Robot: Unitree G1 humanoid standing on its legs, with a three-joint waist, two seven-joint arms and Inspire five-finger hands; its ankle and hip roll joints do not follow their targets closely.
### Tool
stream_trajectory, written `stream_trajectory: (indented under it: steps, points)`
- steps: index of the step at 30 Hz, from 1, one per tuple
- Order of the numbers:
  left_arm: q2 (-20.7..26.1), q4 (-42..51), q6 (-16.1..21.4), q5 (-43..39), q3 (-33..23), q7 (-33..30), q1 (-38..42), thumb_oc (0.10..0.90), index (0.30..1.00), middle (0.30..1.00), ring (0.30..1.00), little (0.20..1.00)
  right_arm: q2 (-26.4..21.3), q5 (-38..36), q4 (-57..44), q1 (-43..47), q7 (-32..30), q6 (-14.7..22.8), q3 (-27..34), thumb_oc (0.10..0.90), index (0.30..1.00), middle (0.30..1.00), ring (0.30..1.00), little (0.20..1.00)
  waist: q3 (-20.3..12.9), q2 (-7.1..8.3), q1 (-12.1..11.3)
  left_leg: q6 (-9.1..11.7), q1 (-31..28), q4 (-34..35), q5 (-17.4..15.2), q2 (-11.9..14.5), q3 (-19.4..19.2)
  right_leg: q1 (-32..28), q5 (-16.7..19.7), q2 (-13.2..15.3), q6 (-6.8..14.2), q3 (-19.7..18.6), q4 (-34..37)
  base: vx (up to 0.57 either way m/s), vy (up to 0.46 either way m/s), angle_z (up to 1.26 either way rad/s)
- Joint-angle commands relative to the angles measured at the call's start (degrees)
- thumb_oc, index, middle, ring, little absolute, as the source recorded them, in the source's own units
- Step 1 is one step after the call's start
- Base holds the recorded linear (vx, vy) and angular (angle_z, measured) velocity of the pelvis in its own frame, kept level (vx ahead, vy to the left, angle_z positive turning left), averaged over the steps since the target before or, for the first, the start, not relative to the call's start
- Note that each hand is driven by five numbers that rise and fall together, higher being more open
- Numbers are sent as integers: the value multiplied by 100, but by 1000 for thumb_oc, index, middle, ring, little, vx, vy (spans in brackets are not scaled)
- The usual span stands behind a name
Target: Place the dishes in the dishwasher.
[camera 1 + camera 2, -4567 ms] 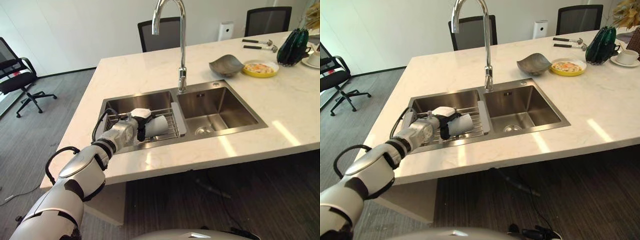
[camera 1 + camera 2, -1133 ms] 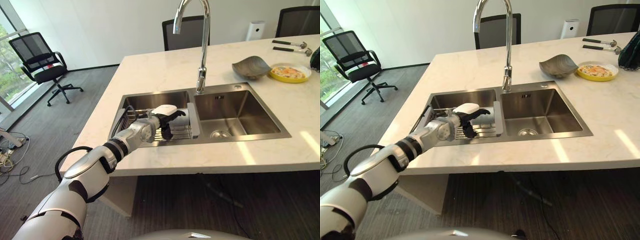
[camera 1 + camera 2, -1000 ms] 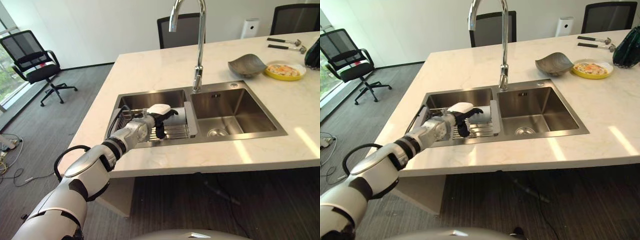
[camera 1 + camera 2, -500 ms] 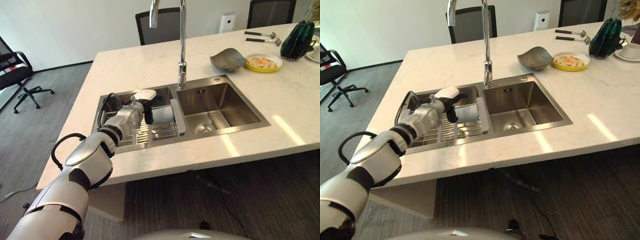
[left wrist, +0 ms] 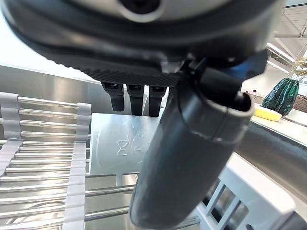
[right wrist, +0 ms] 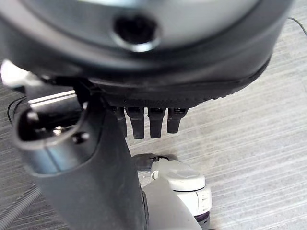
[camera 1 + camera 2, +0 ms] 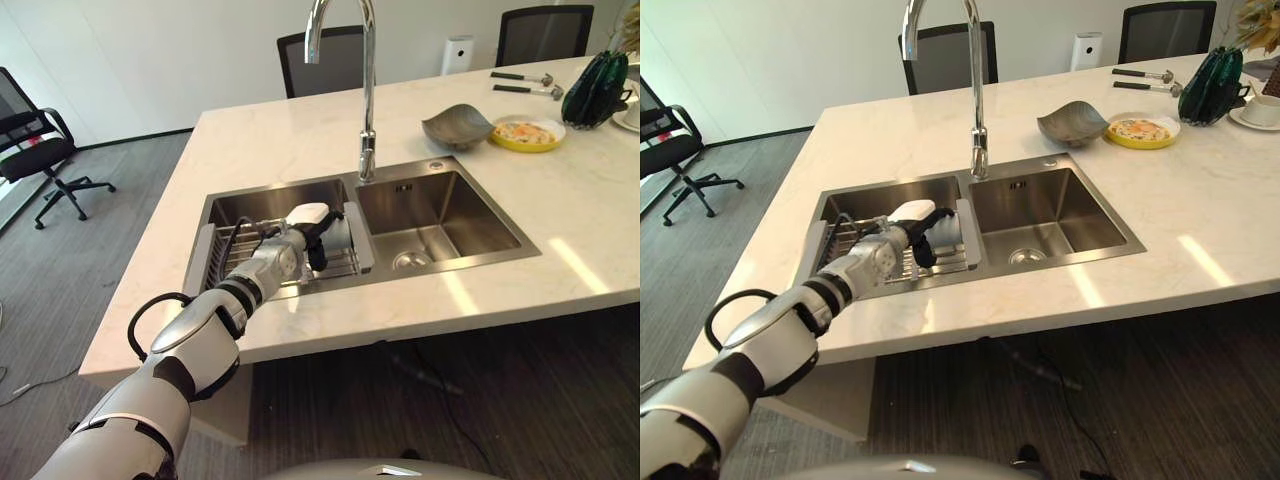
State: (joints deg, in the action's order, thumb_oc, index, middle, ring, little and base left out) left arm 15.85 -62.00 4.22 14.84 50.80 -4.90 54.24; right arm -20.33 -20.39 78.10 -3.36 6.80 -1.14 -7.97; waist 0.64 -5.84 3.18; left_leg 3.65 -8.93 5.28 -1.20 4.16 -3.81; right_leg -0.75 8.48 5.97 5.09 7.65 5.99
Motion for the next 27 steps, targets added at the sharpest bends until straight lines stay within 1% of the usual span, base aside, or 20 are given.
stream_trajectory:
  steps: [1, 9, 15, 19, 27]
  points:
    - [-186, -483, 62, -76, -333, 9, 474, 800, 900, 900, 900, 900, -107, -139, 313, 73, -43, 81, -101, 800, 900, 900, 900, 900, 12, 146, -62, -52, -7, -28, -221, -248, 236, -300, -343, 310, 488, 297, -99, 0, 0, 0]
    - [-152, -753, 16, -49, -337, -19, 568, 800, 900, 900, 900, 900, -127, -148, 359, 111, -50, 70, -117, 800, 900, 900, 900, 900, 12, 137, -29, -39, 30, -28, -198, -235, 222, -254, -333, 303, 485, 298, -99, 0, 0, 0]
    - [0, -1248, -92, -74, -445, 17, 850, 800, 900, 900, 900, 900, -139, -127, 361, 234, -30, 55, -157, 800, 900, 900, 900, 900, 36, 143, 33, -15, 82, -28, -172, -225, 160, -157, -290, 284, 499, 250, -99, -2, 2, -1]
    - [112, -1576, -183, -162, -573, 45, 1092, 800, 900, 900, 900, 900, -153, -83, 369, 340, -11, 35, -226, 800, 900, 900, 900, 900, 56, 174, 84, -7, 166, -28, -148, -222, 88, -34, -237, 271, 514, 173, -99, -13, 5, -8]
    - [112, -1576, -183, -162, -573, 45, 1092, 800, 900, 900, 900, 900, -153, -83, 369, 340, -11, 35, -226, 800, 900, 900, 900, 900, 56, 174, 84, -7, 167, -28, -148, -222, 88, -34, -237, 271, 514, 172, -99, -2, 0, -5]
